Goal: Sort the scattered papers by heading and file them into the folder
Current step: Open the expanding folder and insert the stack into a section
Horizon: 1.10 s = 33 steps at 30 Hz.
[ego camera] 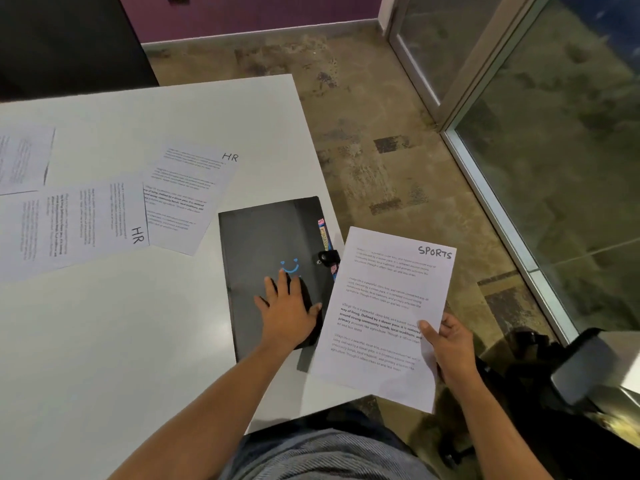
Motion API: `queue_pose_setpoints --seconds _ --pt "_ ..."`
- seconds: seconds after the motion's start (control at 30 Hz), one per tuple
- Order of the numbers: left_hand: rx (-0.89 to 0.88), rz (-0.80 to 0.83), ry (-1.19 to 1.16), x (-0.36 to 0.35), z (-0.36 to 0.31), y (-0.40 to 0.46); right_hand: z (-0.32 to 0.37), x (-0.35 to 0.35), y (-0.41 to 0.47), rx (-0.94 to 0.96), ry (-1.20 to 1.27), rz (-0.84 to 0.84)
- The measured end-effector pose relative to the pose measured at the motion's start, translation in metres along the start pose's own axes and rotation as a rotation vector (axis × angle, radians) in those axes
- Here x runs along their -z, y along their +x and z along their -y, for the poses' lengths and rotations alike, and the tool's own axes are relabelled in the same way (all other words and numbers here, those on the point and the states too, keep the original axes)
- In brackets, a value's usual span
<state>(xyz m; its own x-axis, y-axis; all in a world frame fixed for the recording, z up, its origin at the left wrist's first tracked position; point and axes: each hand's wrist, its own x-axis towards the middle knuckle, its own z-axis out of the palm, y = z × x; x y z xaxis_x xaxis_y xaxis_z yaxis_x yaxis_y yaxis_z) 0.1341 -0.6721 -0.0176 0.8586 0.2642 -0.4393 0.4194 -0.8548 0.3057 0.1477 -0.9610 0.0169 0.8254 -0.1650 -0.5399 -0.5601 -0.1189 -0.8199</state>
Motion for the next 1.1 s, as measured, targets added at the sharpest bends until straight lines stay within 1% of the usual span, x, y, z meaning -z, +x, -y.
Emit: queue_pose_setpoints --seconds 0.1,0.2,0.33,0.5,0.83,1.1 --pt "0.051 0.062 -0.051 -0.003 -0.030 0.010 -0.004 0.011 -0.002 -0.004 -0.021 -0.037" --pt "0.139 0.095 -0.080 -0.008 -0.049 0.021 -0.009 0.019 -0.003 -0.033 -0.037 -0.094" --pt "0.201 0.119 -0.062 -0.009 -0.056 0.030 -0.013 0.023 -0.006 -0.038 -0.044 -0.136" --pt "0.232 0.155 -0.097 -0.002 -0.055 0.033 -0.021 0.023 -0.004 -0.065 -0.024 -0.136" --pt "0.345 0.088 -0.138 -0.003 -0.069 0.044 -0.022 0.016 -0.001 -0.068 0.021 -0.135" --pt "0.329 0.093 -0.143 0.001 -0.070 0.044 -0.032 0.018 -0.006 -0.090 0.066 -0.150"
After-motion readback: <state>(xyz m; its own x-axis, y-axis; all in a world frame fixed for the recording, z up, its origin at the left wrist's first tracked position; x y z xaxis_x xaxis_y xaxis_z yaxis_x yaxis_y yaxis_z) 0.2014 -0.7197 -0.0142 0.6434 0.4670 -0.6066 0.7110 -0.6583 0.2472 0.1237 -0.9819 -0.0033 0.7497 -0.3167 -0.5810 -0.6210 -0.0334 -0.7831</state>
